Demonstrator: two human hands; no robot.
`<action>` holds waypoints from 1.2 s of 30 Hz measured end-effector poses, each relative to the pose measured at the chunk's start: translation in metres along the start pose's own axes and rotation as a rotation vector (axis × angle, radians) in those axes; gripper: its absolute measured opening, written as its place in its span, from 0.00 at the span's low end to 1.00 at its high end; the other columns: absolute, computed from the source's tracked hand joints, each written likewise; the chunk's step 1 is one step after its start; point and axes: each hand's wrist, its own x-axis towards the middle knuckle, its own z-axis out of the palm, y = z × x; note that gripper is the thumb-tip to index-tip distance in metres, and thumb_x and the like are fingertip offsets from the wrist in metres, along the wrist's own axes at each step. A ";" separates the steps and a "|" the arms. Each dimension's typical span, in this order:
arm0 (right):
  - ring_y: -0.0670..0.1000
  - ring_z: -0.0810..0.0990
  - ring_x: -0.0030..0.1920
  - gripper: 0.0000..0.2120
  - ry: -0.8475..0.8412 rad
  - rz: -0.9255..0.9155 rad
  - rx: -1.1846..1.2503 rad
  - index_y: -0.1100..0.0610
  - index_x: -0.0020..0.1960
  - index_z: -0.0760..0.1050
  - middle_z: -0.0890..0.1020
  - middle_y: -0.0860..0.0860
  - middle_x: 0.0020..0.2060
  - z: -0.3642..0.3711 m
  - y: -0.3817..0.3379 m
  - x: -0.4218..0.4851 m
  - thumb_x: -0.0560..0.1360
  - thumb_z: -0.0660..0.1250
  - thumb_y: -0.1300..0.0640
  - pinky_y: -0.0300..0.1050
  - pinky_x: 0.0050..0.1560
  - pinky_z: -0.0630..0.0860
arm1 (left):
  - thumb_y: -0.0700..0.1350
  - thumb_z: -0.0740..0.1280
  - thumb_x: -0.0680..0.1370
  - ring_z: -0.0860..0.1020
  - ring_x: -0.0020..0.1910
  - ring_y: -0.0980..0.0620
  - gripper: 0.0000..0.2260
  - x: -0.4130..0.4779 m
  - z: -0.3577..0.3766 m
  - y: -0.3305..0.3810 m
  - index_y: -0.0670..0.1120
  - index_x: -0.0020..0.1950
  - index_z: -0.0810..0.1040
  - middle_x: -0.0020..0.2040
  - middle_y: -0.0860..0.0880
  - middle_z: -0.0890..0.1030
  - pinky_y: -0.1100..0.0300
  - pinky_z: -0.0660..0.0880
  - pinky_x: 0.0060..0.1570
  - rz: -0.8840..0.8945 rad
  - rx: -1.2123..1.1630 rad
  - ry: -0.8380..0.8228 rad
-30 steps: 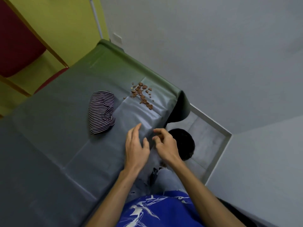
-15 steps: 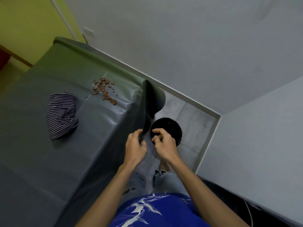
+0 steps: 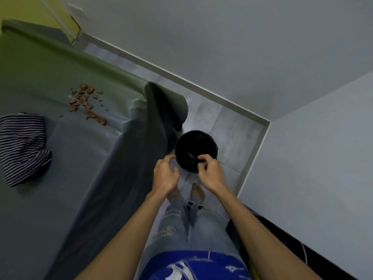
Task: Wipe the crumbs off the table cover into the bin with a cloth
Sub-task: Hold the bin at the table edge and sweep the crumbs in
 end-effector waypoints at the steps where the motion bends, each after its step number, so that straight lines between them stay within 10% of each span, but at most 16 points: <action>1: 0.55 0.80 0.50 0.14 0.002 0.024 -0.008 0.55 0.66 0.75 0.82 0.57 0.49 0.005 0.013 0.012 0.81 0.61 0.58 0.42 0.46 0.72 | 0.38 0.63 0.77 0.75 0.62 0.44 0.20 0.013 0.007 -0.006 0.46 0.70 0.72 0.63 0.41 0.75 0.55 0.71 0.64 -0.014 0.009 -0.007; 9: 0.53 0.76 0.40 0.18 0.092 0.194 -0.022 0.54 0.69 0.75 0.82 0.63 0.48 0.063 0.149 0.134 0.79 0.63 0.59 0.40 0.44 0.71 | 0.40 0.63 0.79 0.72 0.65 0.41 0.25 0.132 0.111 -0.089 0.49 0.76 0.66 0.64 0.39 0.75 0.53 0.69 0.66 -0.057 0.030 -0.029; 13: 0.63 0.80 0.43 0.21 0.089 0.255 -0.022 0.52 0.71 0.73 0.81 0.64 0.43 0.107 0.219 0.196 0.78 0.64 0.57 0.56 0.54 0.80 | 0.42 0.62 0.80 0.66 0.70 0.43 0.22 0.194 0.170 -0.142 0.50 0.75 0.67 0.70 0.40 0.70 0.55 0.63 0.70 -0.070 0.044 -0.071; 20: 0.64 0.79 0.49 0.32 -0.008 0.345 -0.076 0.42 0.78 0.58 0.78 0.64 0.58 0.159 0.288 0.273 0.76 0.61 0.51 0.54 0.53 0.80 | 0.48 0.60 0.83 0.64 0.73 0.40 0.24 0.288 0.238 -0.191 0.57 0.78 0.59 0.77 0.41 0.58 0.51 0.63 0.73 -0.204 0.025 -0.139; 30: 0.57 0.76 0.30 0.39 -0.018 0.231 -0.183 0.45 0.81 0.52 0.80 0.65 0.55 0.118 0.244 0.245 0.75 0.56 0.69 0.37 0.25 0.76 | 0.31 0.54 0.79 0.67 0.73 0.44 0.34 0.249 0.206 -0.170 0.61 0.79 0.54 0.77 0.46 0.64 0.63 0.60 0.68 -0.287 -0.095 -0.171; 36: 0.65 0.80 0.44 0.38 0.004 0.194 -0.155 0.48 0.81 0.55 0.81 0.66 0.51 0.033 0.148 0.117 0.74 0.58 0.68 0.55 0.50 0.80 | 0.33 0.55 0.79 0.76 0.59 0.46 0.34 0.121 0.113 -0.102 0.64 0.78 0.56 0.71 0.45 0.72 0.66 0.70 0.58 -0.271 -0.158 -0.098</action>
